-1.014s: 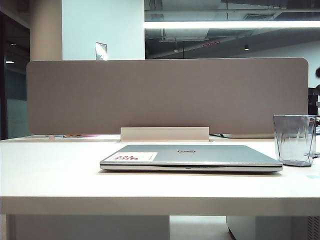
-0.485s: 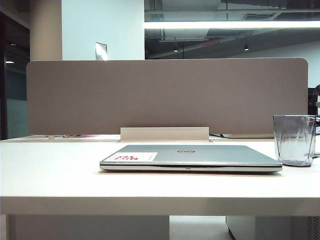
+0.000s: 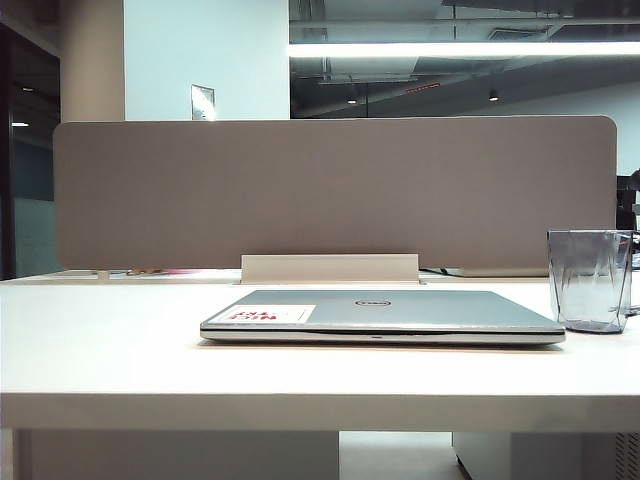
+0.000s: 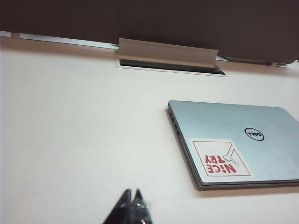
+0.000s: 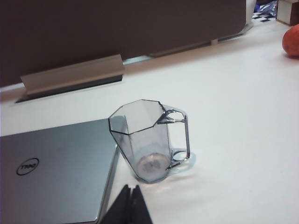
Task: Pick up the water cup and place it on the right side of the laptop.
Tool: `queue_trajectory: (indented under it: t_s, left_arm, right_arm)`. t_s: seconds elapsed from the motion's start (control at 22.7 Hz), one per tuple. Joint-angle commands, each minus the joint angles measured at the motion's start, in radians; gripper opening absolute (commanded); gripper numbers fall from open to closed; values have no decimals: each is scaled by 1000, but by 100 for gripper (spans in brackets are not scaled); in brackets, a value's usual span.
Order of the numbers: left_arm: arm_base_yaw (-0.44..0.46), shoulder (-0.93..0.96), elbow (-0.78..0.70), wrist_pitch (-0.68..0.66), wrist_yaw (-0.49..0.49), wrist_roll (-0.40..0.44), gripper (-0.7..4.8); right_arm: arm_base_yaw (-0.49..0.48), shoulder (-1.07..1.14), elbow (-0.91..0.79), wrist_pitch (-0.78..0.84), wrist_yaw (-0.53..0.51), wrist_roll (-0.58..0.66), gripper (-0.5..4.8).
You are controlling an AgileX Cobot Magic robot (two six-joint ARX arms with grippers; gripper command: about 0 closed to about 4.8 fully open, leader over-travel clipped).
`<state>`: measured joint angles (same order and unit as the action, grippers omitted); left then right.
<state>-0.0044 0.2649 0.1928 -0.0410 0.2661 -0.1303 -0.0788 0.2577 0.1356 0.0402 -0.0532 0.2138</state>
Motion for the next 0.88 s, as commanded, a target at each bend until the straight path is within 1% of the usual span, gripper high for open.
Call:
queue_trajectory:
  t_s: [0.04,0.13,0.31,0.62,0.79,0.88]
  left_arm:
    - [-1,-1,3,12,8,2,-6]
    - [-1,-1,3,12,8,3,-6]
    - [-1,-1,3,12,8,3,-6]
    - [-1,-3,3,11,8,3,-6]
    - [-1,-3,3,-5,0,6,-6]
    - [-1,-3,3,-8,-2,32,-6]
  right_arm:
    - [3,-90,-36,-2,10,27,-2]
    - [3,-170,-66,-29,8,38,-2]
    - [3,-259,-101,-74,6,38,-2]
    - [3,-258,-135,-103,6,36,-1]
    - [3,-258,-135,-147,10,-34,-1]
    - [3,-258,-135,-194,10,-34,-1]
